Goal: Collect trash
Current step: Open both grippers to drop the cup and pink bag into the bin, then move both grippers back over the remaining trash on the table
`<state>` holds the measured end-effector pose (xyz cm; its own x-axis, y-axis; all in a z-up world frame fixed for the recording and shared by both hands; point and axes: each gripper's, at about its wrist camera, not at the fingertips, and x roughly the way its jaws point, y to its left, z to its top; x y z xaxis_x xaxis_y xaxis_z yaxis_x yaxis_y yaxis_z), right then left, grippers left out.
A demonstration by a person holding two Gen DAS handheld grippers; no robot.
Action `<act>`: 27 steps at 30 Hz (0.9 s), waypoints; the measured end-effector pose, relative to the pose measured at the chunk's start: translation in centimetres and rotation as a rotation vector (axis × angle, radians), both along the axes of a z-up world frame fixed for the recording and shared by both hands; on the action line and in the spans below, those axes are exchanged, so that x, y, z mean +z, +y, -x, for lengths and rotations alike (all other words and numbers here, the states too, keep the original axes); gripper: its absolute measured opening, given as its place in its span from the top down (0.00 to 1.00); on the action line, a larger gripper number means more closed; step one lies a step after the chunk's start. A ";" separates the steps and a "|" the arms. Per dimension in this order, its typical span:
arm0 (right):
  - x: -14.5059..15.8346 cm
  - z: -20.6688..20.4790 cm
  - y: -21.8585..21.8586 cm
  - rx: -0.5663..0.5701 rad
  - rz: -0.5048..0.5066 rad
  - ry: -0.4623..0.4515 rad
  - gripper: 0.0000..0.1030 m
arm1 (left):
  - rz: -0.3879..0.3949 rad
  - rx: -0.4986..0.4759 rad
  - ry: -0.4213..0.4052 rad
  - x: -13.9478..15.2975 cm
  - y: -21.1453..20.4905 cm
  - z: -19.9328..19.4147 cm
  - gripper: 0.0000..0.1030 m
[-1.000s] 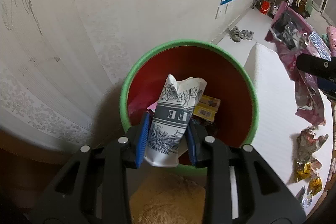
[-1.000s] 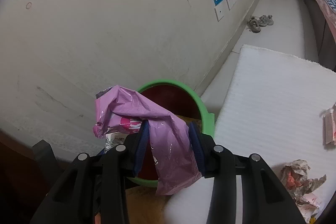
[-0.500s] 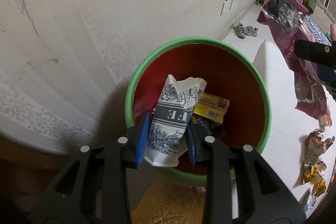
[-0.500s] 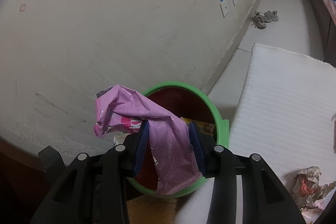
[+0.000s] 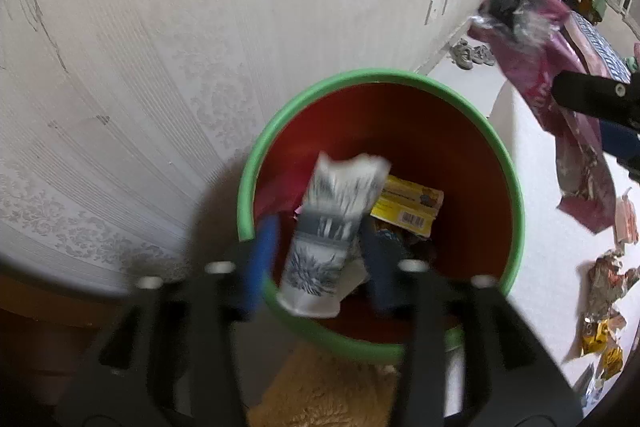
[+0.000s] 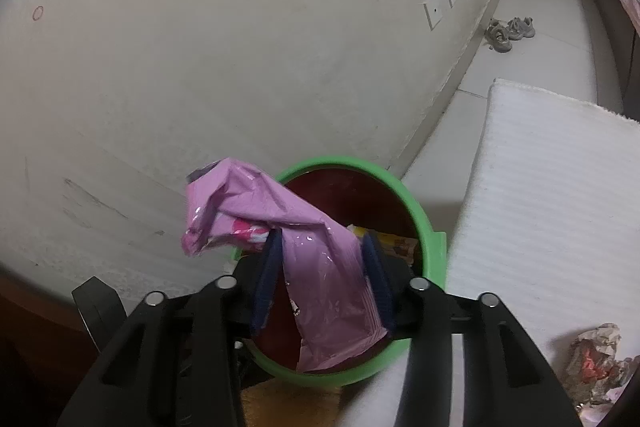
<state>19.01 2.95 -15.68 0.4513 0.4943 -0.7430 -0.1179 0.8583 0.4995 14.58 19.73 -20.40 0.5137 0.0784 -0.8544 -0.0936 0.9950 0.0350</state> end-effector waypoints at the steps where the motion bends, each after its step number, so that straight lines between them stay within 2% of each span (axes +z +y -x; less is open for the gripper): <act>1: 0.0 -0.1 0.0 -0.006 -0.007 -0.001 0.39 | 0.003 0.002 -0.011 0.1 0.0 0.0 0.39; 9: 0.6 0.6 -0.8 -0.015 -0.007 -0.029 0.39 | -0.013 -0.005 -0.008 0.2 -0.7 0.5 0.39; 13: 1.1 2.3 -2.8 -0.012 0.036 -0.052 0.39 | -0.016 -0.027 -0.012 0.8 -1.7 1.7 0.39; 20: 0.9 8.4 -10.8 -0.037 0.194 -0.063 0.38 | -0.021 -0.085 0.008 0.9 -4.8 3.6 0.38; 24: -0.8 11.5 -16.2 -0.051 0.306 -0.003 0.38 | -0.019 -0.136 0.026 0.6 -7.3 5.0 0.38; 27: -2.6 13.4 -19.7 -0.038 0.347 0.068 0.37 | -0.011 -0.200 0.046 0.3 -10.4 6.5 0.38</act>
<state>5.57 -16.79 -18.28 0.4079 0.1910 -0.8928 -0.0589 0.9813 0.1830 8.05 9.32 -20.11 0.4806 -0.0121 -0.8769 0.1083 0.9931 0.0457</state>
